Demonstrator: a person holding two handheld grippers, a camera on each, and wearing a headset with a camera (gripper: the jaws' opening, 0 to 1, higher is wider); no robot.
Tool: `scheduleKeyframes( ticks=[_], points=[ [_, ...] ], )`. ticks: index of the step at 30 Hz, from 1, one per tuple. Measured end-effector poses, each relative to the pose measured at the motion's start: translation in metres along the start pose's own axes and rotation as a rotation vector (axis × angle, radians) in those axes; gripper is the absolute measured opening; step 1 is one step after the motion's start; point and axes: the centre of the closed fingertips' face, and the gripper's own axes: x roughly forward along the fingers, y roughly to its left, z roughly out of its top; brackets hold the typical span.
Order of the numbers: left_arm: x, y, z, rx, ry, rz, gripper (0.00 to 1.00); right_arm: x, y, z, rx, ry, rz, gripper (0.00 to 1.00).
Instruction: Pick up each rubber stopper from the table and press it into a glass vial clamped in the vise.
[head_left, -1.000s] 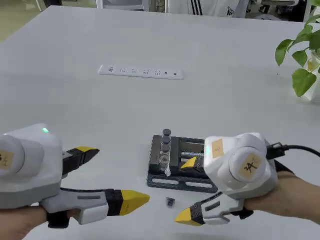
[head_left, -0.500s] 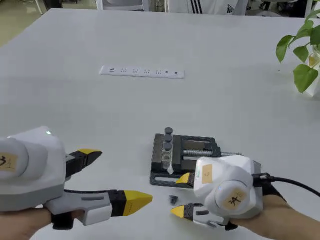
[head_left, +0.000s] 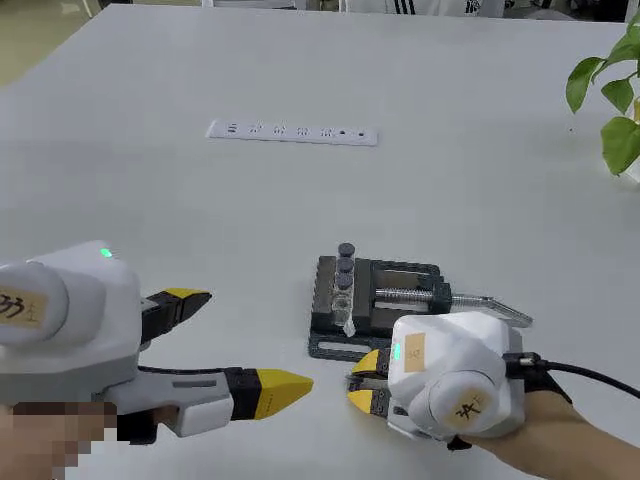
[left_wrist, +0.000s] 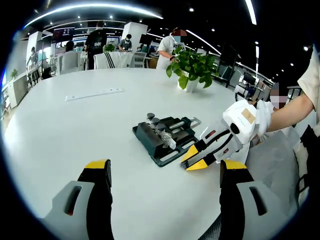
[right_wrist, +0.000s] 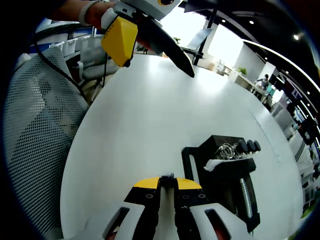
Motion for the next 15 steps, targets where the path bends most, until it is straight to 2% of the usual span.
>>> scheduleKeyframes(
  ticks=[7, 12, 15],
  points=[
    [0.002, -0.002, 0.001, -0.057, -0.016, -0.018, 0.86, -0.010, -0.007, 0.007, -0.013, -0.030, -0.027, 0.06],
    [0.005, -0.007, 0.006, -0.083, -0.018, -0.055, 0.84, -0.034, -0.020, 0.022, -0.041, -0.072, -0.064, 0.06],
    [0.008, -0.014, 0.012, -0.100, -0.016, -0.101, 0.82, -0.053, -0.027, 0.032, -0.068, -0.084, -0.091, 0.06]
  ],
)
